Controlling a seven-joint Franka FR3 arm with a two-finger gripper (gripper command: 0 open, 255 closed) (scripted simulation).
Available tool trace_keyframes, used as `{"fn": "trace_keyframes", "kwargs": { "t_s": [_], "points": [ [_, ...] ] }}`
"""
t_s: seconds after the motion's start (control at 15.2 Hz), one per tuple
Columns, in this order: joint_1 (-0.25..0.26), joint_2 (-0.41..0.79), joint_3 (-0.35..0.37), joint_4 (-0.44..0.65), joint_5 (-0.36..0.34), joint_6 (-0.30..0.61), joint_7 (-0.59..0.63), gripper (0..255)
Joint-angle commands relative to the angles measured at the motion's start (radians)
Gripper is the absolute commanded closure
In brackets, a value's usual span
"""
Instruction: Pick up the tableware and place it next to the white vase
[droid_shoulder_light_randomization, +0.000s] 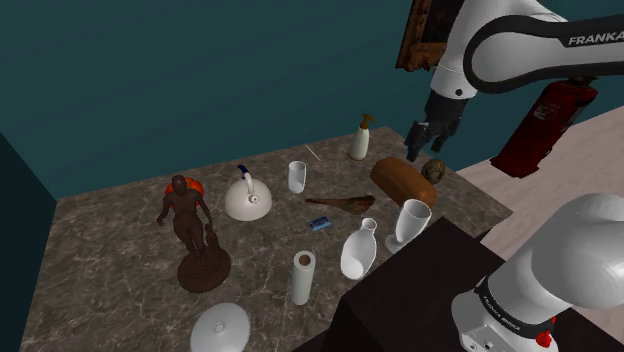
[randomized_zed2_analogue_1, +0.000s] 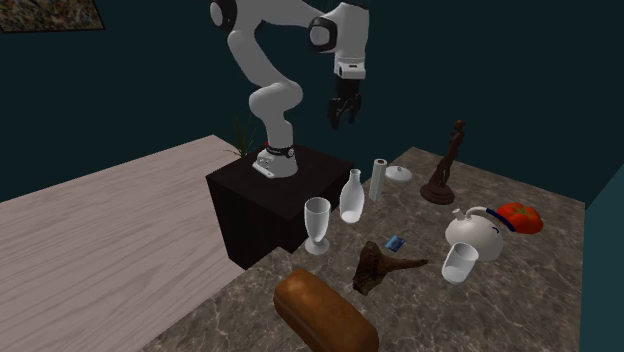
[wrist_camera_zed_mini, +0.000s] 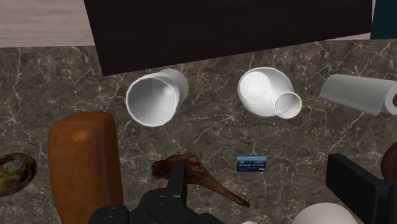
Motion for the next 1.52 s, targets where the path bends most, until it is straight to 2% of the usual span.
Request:
{"fn": "trace_keyframes", "kwargs": {
  "t_s": [0.0,0.46,0.92,1.06,1.19,1.45],
  "points": [
    [-0.013,0.018,-0.021,-0.057,-0.014,0.079,-0.016,0],
    [-0.062,0.157,-0.094,-0.203,-0.061,0.369,-0.067,0],
    [-0.098,0.438,-0.177,-0.265,-0.09,0.716,-0.132,0],
    [-0.096,0.541,-0.205,-0.265,-0.077,0.821,-0.163,0],
    [-0.08,0.652,-0.235,-0.256,-0.033,0.923,-0.215,0],
    [-0.06,0.732,-0.239,-0.25,0.032,0.995,-0.261,0]
  ]
}}
